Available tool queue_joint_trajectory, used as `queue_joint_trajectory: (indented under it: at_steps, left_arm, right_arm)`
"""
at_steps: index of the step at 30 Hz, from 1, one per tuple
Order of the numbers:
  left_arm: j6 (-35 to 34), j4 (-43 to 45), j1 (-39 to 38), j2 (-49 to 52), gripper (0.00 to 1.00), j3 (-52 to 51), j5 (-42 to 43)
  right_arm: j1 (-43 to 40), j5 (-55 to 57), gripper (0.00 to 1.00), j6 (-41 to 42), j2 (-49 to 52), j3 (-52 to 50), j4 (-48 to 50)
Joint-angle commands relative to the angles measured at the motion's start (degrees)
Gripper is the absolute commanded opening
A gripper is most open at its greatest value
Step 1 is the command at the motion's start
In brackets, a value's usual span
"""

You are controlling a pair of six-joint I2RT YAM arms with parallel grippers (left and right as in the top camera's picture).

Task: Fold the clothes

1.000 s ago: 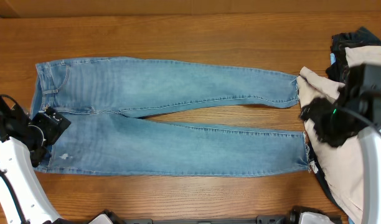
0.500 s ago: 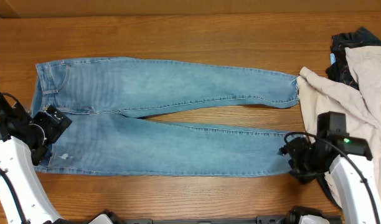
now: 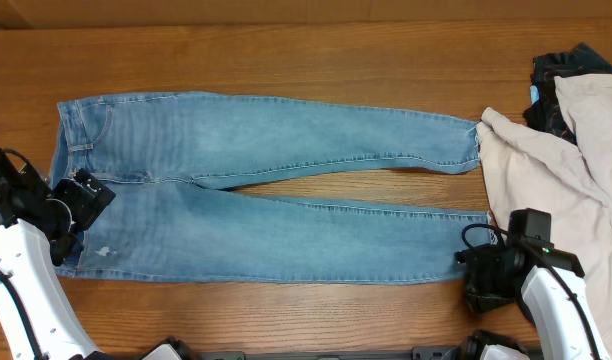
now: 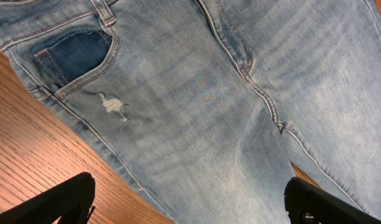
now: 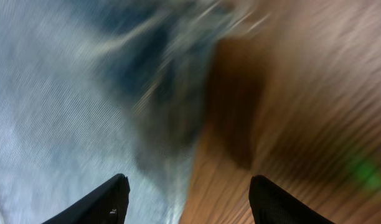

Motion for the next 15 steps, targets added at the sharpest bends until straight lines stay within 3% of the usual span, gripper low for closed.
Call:
queue_joint_trajectory:
  at_steps: [1, 6, 15]
  left_arm:
    - [1.07, 0.02, -0.28, 0.17, 1.0, 0.81, 0.48]
    - [1.07, -0.02, -0.28, 0.17, 1.0, 0.81, 0.48]
    - [1.07, -0.2, -0.28, 0.17, 1.0, 0.81, 0.46]
  right_arm:
    - [-2.69, 3.91, 0.65, 0.11, -0.83, -1.46, 2.25]
    - [-2.95, 5.11, 0.6, -1.77, -0.17, -2.05, 6.84]
    - [-2.95, 5.55, 0.17, -2.54, 4.2, -2.05, 8.94]
